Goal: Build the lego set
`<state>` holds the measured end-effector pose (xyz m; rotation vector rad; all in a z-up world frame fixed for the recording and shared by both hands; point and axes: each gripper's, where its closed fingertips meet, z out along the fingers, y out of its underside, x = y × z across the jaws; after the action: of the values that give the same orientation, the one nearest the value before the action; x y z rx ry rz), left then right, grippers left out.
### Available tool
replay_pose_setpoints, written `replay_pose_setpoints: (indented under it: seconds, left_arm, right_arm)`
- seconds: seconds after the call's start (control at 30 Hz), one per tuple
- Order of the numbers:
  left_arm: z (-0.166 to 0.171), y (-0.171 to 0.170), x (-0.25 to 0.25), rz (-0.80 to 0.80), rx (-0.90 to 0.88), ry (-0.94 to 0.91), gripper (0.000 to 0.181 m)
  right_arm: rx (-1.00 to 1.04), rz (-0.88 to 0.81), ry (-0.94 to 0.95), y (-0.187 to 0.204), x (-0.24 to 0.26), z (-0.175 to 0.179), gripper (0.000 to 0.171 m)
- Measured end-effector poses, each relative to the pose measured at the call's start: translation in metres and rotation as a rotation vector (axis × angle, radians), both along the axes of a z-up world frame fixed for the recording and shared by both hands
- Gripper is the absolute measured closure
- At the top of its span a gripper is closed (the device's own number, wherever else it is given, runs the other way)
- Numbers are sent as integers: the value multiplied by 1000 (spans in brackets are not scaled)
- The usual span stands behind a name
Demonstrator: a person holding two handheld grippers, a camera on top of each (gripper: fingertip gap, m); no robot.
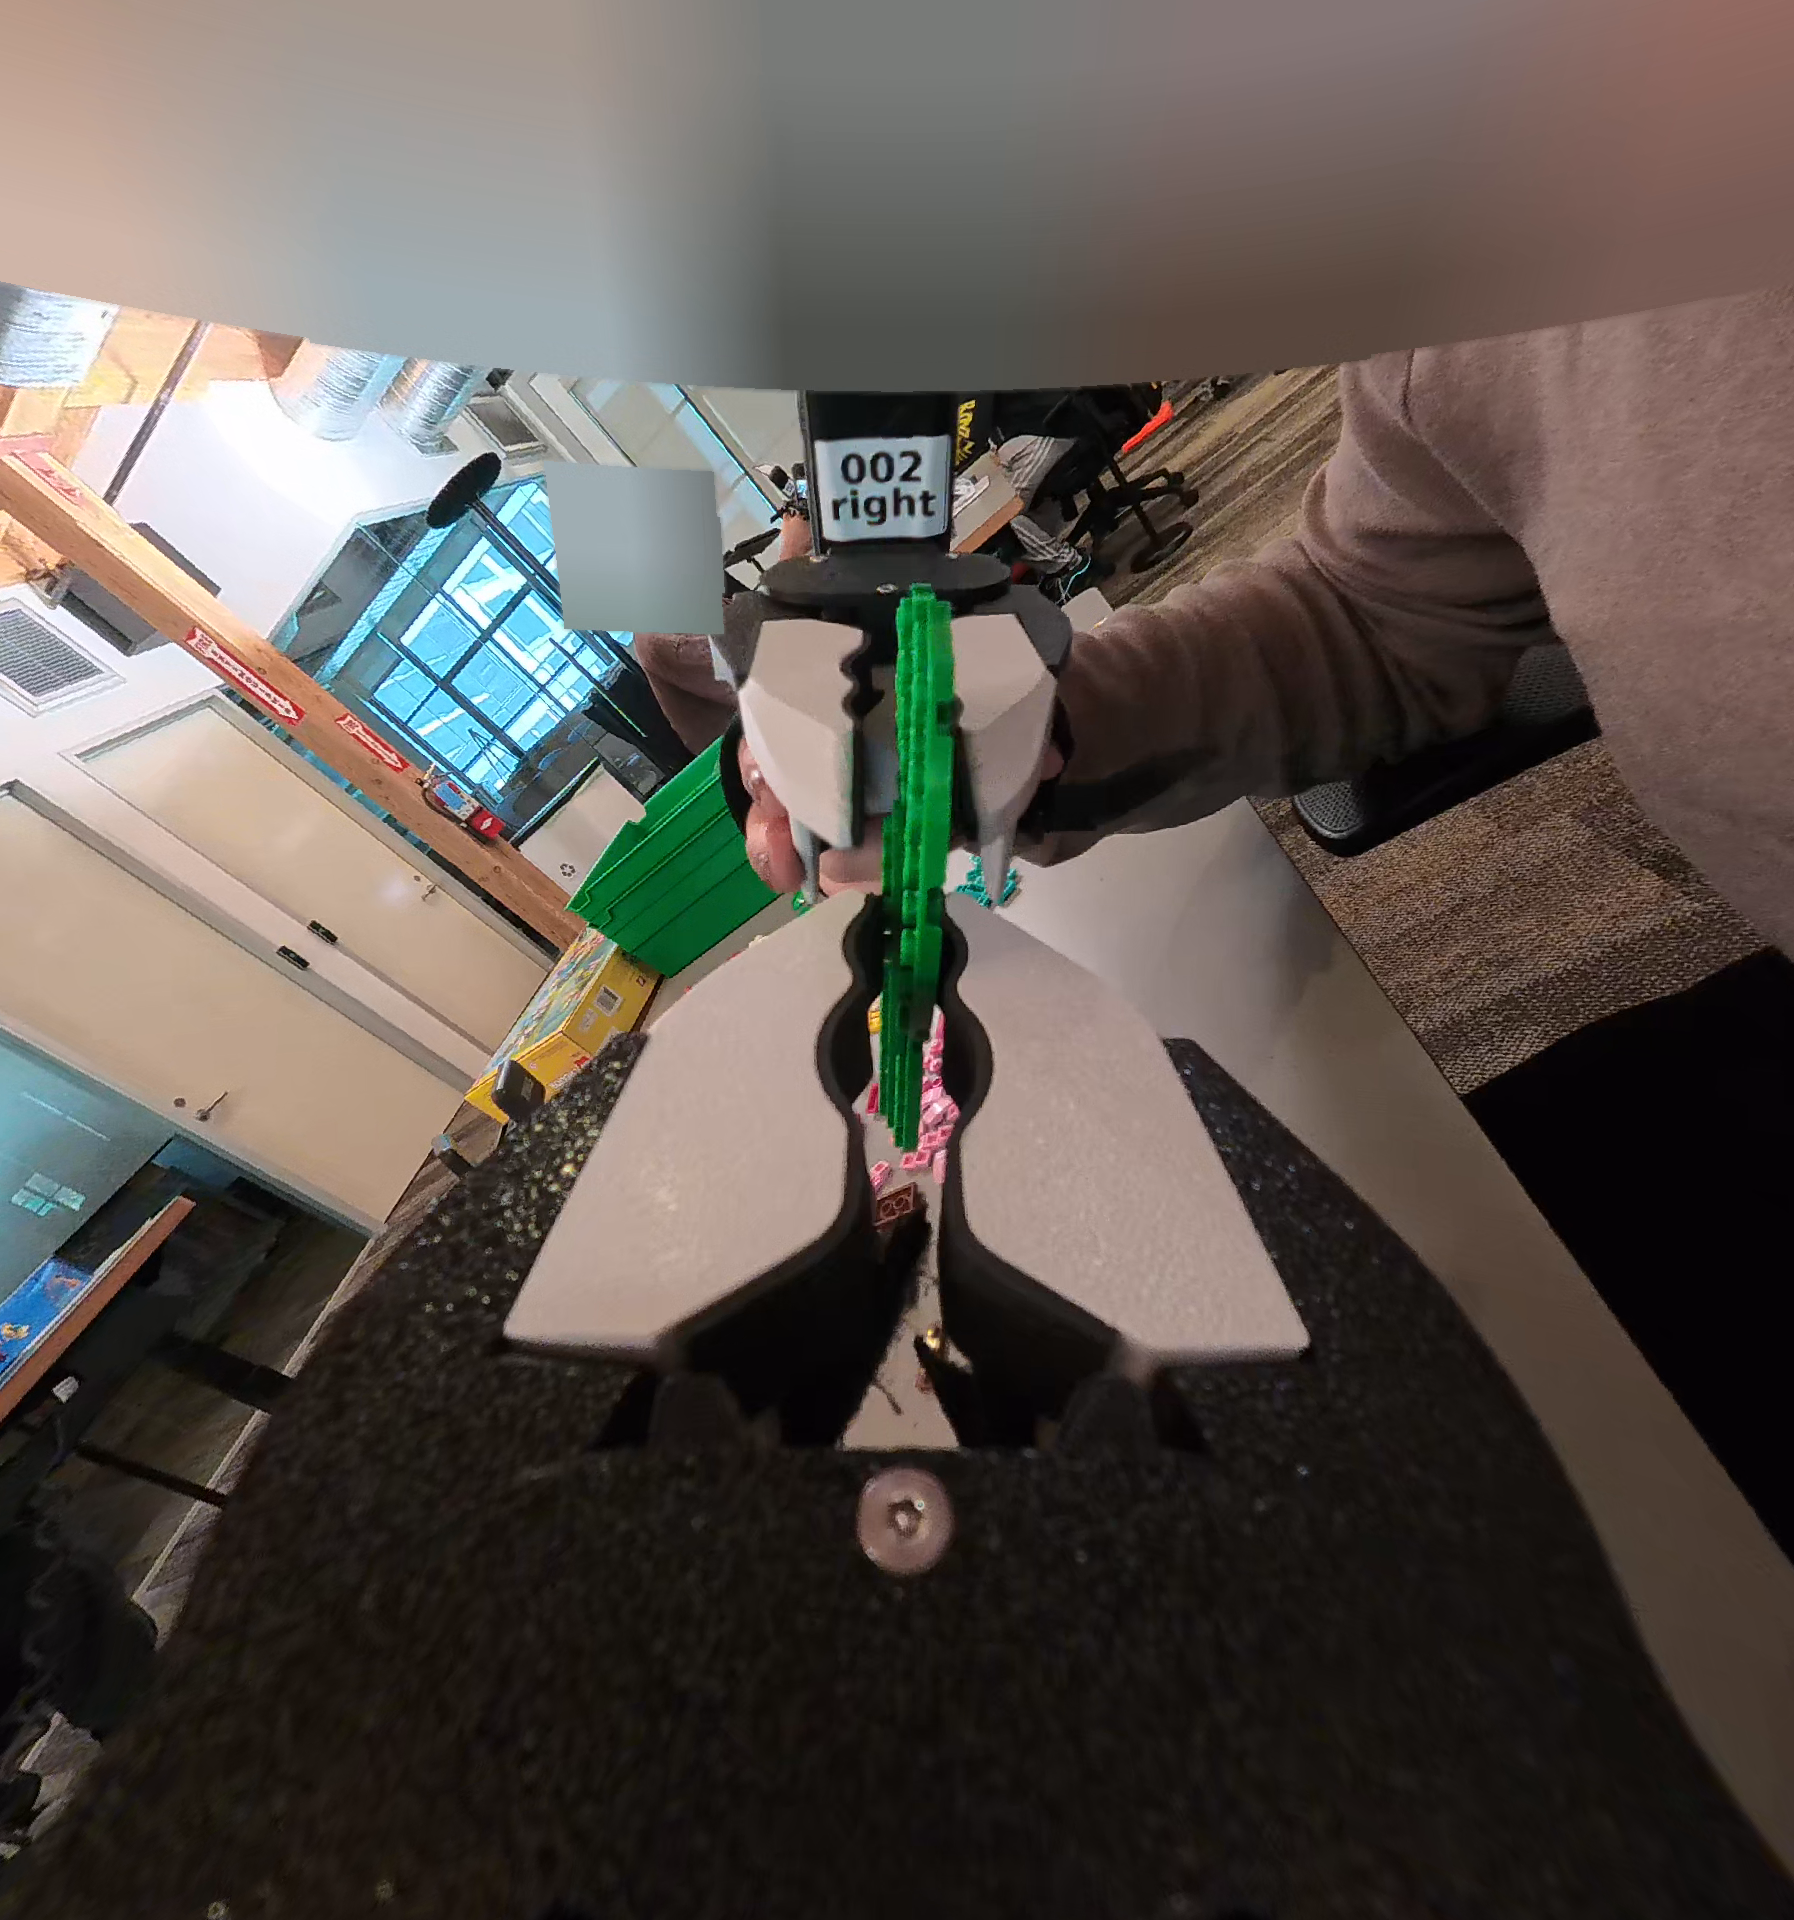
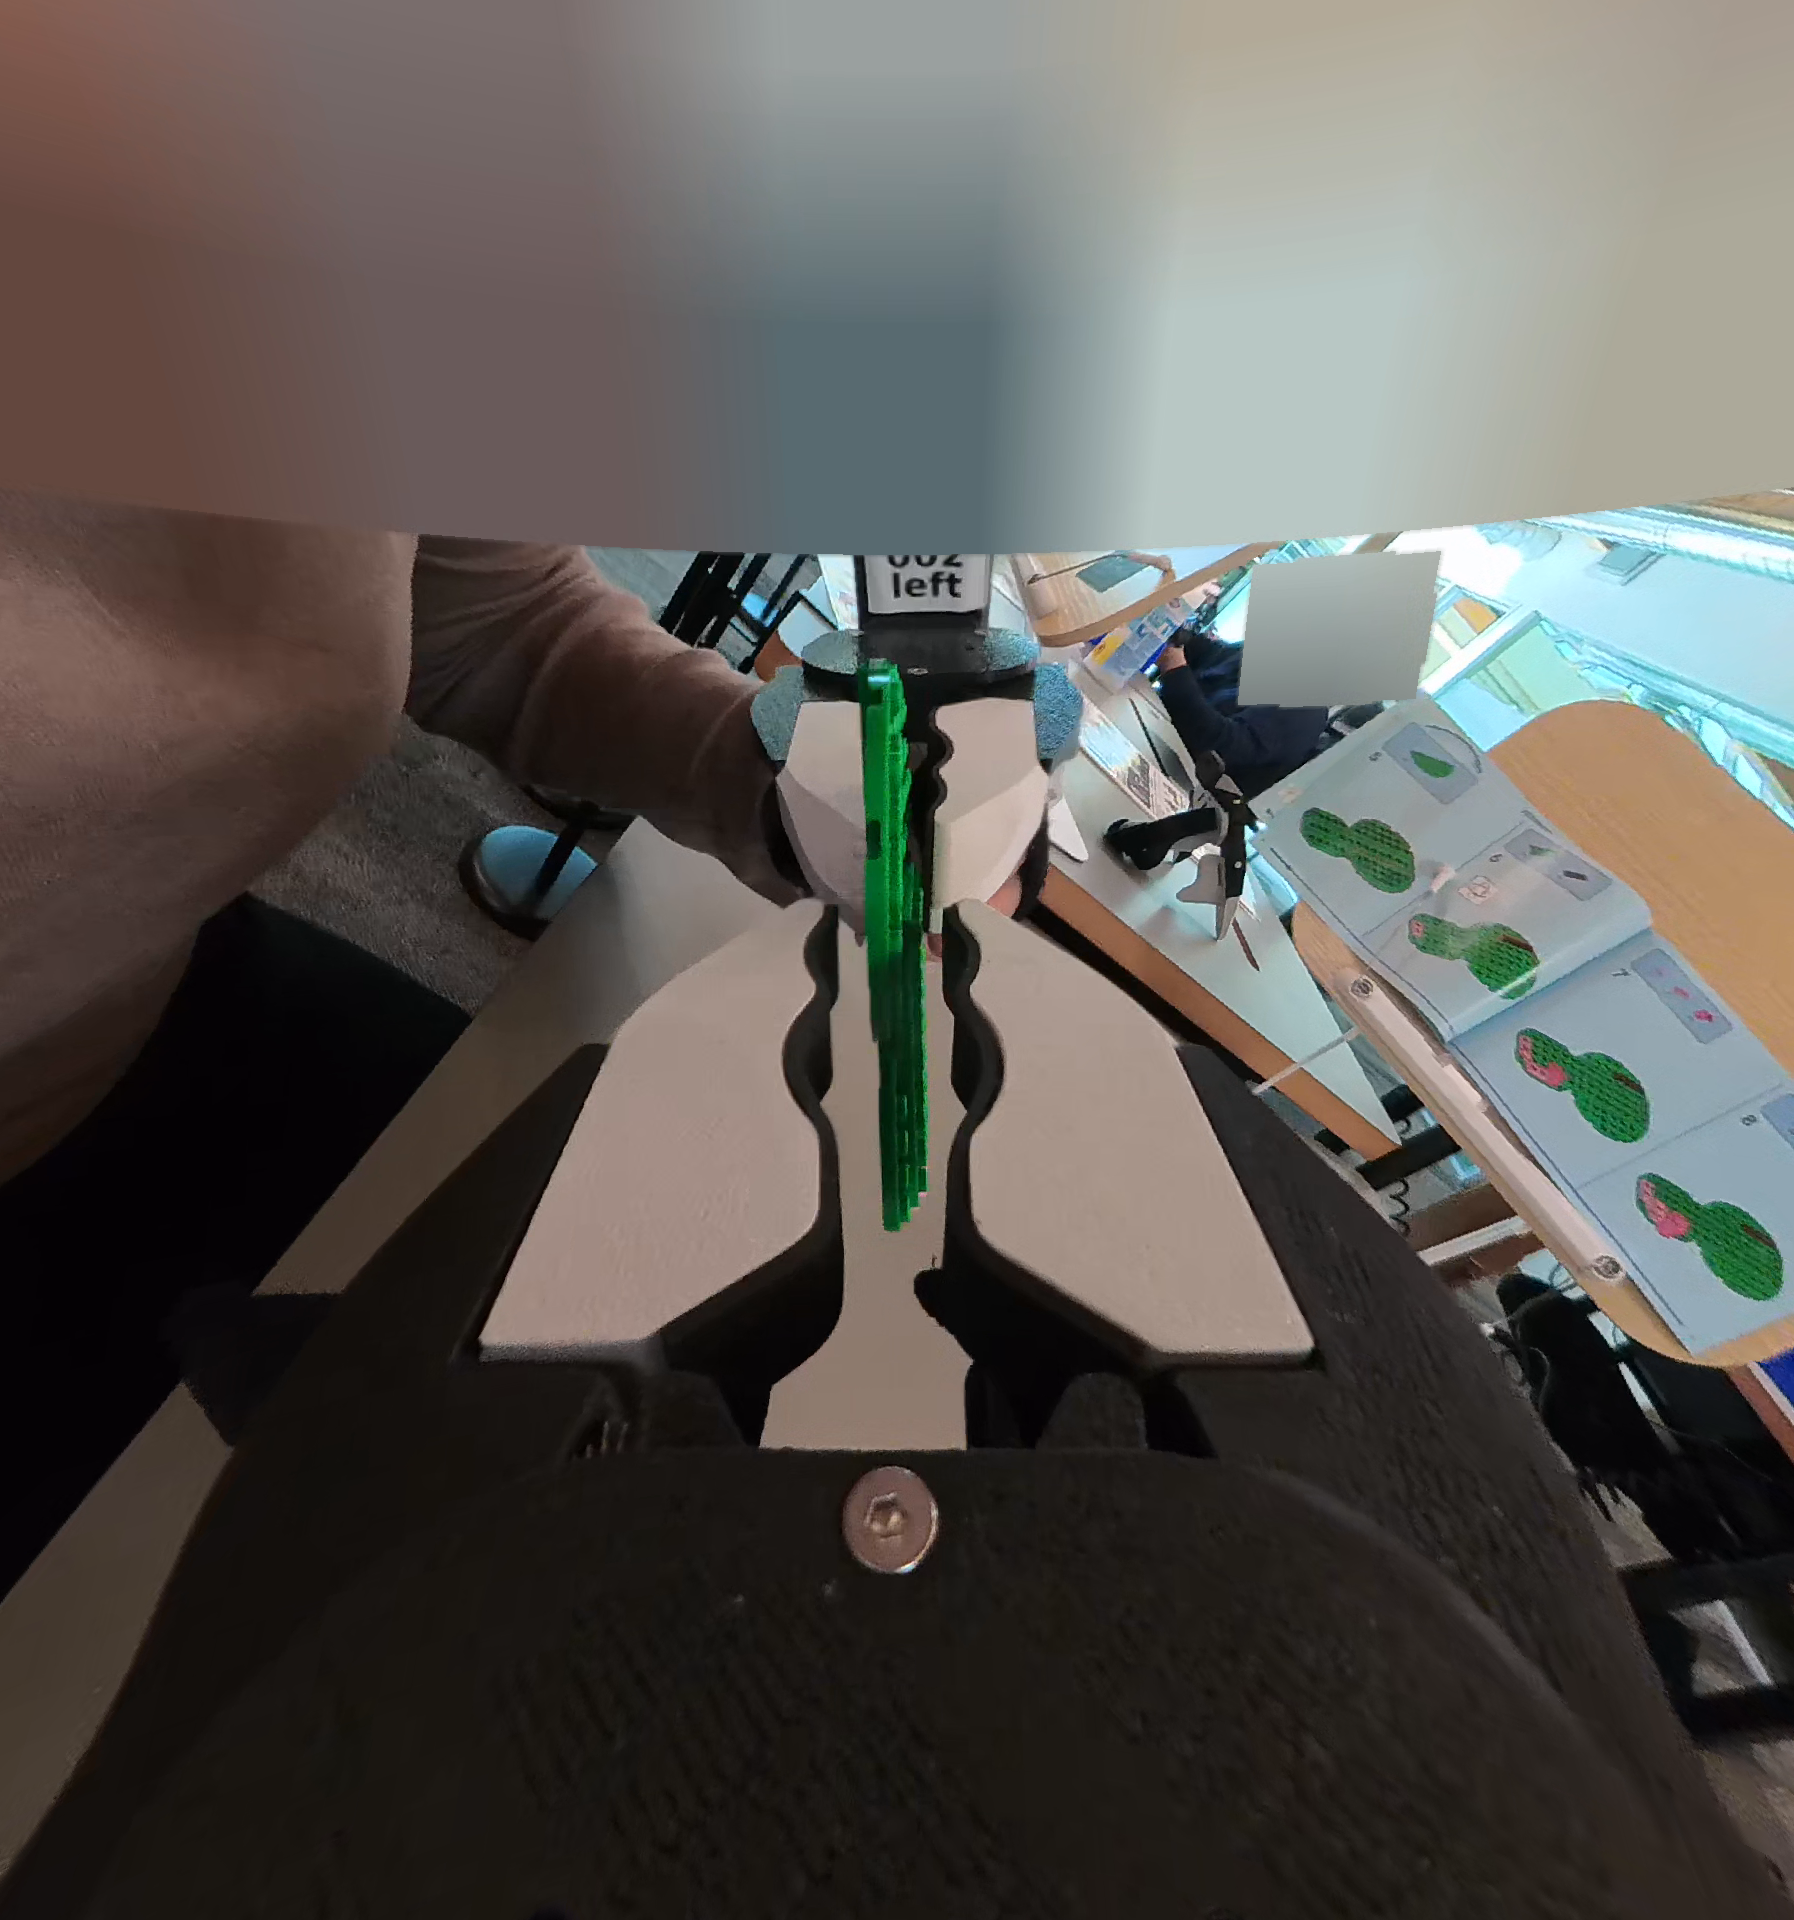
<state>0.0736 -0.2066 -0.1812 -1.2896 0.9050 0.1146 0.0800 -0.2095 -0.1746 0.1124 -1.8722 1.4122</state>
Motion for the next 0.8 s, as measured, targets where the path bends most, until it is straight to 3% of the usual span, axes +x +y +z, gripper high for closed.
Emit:
replay_pose_setpoints:
  seconds: [0.07, 0.13, 0.47, 0.53, 0.6, 0.8]
  left_arm:
    - [0, 0, 1, -4, -3, 0, 174]
    - [-1, 0, 2, -8, -4, 2, 173]
    - [0, 2, 1, 2, -6, -10, 173]
    - [1, 2, -1, 13, -2, -12, 173]
    - [0, 3, -3, 30, 1, 0, 173]
    - [-3, 5, -2, 23, -7, 0, 173]
  right_arm:
    - [7, 5, -3, -2, 1, -1, 153]
    - [2, -2, 12, -1, 0, 0, 164]
    - [2, -5, -7, 1, -1, 1, 165]
    - [-19, -25, 6, 0, -3, 3, 160]
    - [0, -25, -8, -4, -4, -1, 145]
    - [18, -68, 26, -4, -9, -3, 157]
